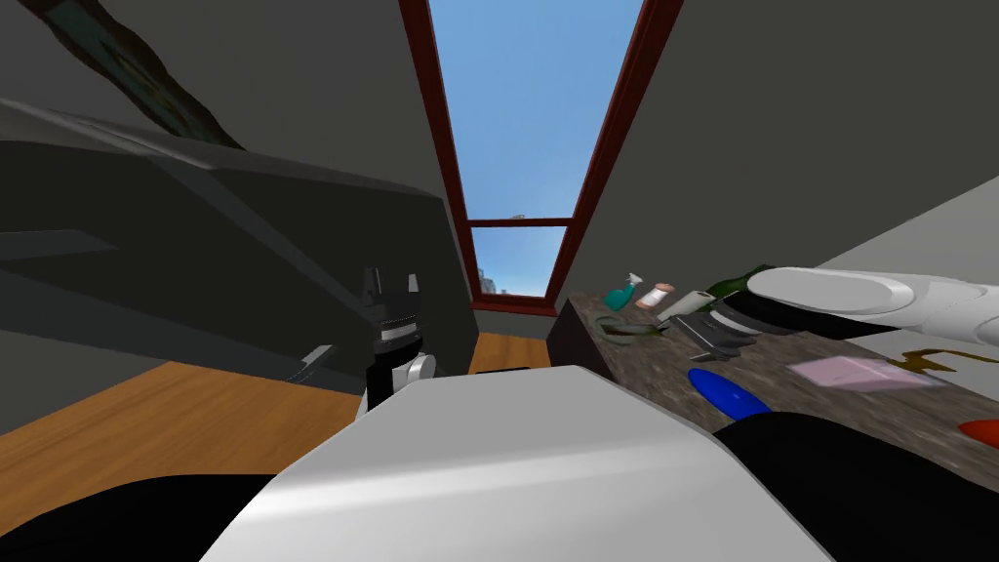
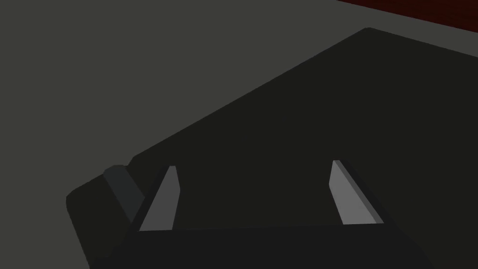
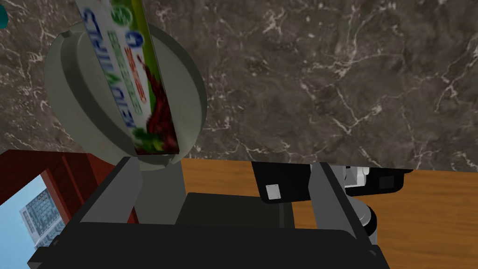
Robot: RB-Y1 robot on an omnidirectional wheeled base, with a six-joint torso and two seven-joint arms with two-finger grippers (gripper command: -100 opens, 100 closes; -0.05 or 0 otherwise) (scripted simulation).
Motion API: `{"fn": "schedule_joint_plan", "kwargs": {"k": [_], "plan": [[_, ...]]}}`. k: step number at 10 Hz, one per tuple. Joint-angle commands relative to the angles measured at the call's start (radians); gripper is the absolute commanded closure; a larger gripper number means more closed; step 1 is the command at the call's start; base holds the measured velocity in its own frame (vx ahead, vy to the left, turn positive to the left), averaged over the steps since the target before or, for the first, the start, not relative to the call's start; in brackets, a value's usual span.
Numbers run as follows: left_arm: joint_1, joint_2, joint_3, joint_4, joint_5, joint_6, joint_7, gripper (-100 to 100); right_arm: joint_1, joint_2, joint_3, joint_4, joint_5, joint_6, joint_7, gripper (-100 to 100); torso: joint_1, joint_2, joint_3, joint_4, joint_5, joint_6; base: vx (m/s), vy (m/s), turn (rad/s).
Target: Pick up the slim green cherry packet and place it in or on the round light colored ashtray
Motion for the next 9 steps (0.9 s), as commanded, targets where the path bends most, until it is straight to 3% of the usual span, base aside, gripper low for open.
{"fn": "schedule_joint_plan", "kwargs": {"k": [1, 2, 6, 7, 8, 9], "plan": [[0.000, 0.000, 0.000, 0.000, 0.000, 0.000, 0.000, 0, -0.005, -0.008, -0.033, 0.033, -0.008, -0.036, 0.050, -100, 0.000, 0.000, 0.000, 0.000, 0.000, 0.000, 0.068, 0.101, -0.227], [0.000, 0.000, 0.000, 0.000, 0.000, 0.000, 0.000, 0, -0.005, -0.008, -0.033, 0.033, -0.008, -0.036, 0.062, -100, 0.001, -0.001, 0.000, 0.000, 0.000, 0.000, 0.044, 0.067, -0.084], [0.000, 0.000, 0.000, 0.000, 0.000, 0.000, 0.000, 0, -0.020, -0.027, -0.090, 0.107, -0.029, -0.101, 0.171, -100, -0.001, 0.000, 0.000, 0.000, 0.000, -0.001, 0.039, 0.068, -0.154], [0.000, 0.000, 0.000, 0.000, 0.000, 0.000, 0.000, 0, -0.017, -0.022, -0.081, 0.095, -0.024, -0.088, 0.149, -100, -0.002, 0.001, 0.000, 0.000, 0.000, -0.001, 0.015, 0.027, -0.046], [0.000, 0.000, 0.000, 0.000, 0.000, 0.000, 0.000, 0, -0.017, -0.022, -0.083, 0.097, -0.025, -0.092, 0.156, 0, -0.004, 0.001, 0.001, 0.000, -0.001, -0.002, 0.002, 0.006, 0.007], [0.000, 0.000, 0.000, 0.000, 0.000, 0.000, 0.000, 0, -0.017, -0.022, -0.083, 0.097, -0.025, -0.092, 0.155, 0, -0.006, 0.002, 0.001, 0.000, -0.001, -0.001, 0.000, 0.000, 0.000]]}}
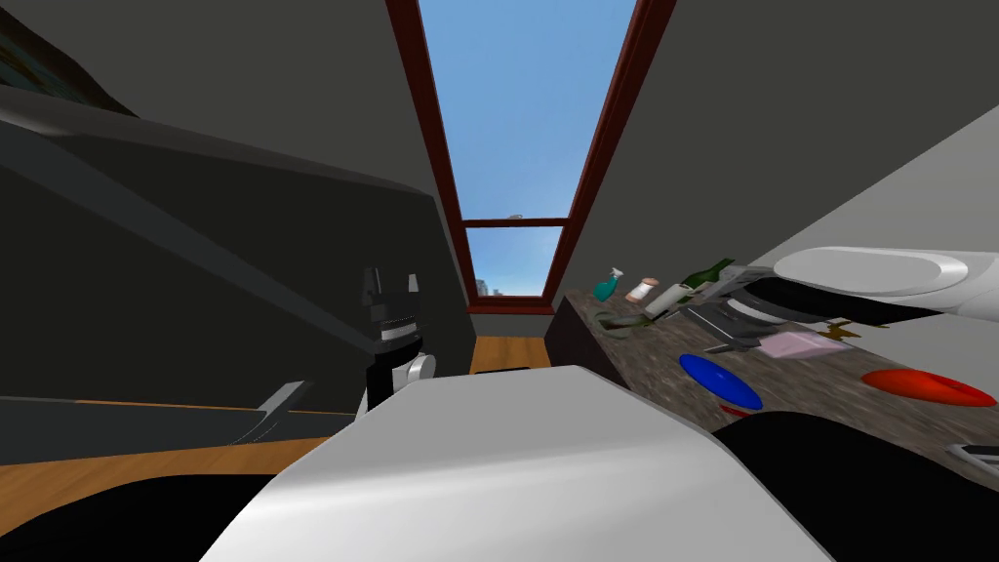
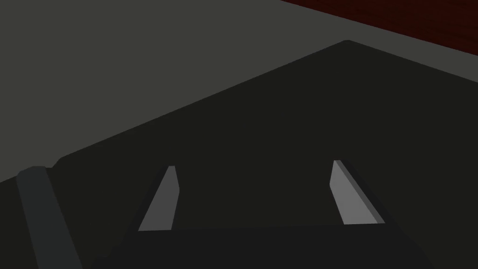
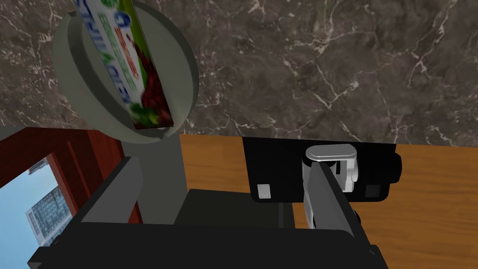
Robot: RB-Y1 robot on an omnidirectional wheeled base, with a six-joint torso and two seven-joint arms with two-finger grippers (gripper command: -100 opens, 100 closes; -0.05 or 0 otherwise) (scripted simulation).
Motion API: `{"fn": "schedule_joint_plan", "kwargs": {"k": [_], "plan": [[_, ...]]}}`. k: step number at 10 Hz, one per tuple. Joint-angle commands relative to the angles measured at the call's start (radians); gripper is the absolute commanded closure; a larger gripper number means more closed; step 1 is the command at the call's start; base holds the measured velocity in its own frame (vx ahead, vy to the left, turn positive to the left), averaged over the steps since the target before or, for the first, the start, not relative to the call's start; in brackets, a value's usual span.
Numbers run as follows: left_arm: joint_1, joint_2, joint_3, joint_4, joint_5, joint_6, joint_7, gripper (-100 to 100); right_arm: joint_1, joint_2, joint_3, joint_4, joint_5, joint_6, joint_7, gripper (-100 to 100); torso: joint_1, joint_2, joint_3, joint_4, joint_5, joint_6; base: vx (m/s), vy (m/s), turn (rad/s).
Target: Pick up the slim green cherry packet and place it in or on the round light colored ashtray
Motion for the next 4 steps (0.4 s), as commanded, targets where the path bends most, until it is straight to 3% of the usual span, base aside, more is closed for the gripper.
{"fn": "schedule_joint_plan", "kwargs": {"k": [1, 4], "plan": [[0.000, 0.000, 0.000, 0.000, 0.000, 0.000, 0.000, 0, 0.000, 0.000, 0.000, 0.000, 0.000, 0.000, 0.000, 0, 0.000, 0.000, 0.000, 0.000, 0.000, 0.000, 0.000, 0.000, 0.000], [0.000, 0.000, 0.000, 0.000, 0.000, 0.000, 0.000, 0, 0.000, 0.000, 0.000, 0.000, 0.000, 0.000, 0.000, 0, 0.000, 0.000, 0.000, 0.000, 0.000, 0.000, 0.000, 0.000, 0.000]]}}
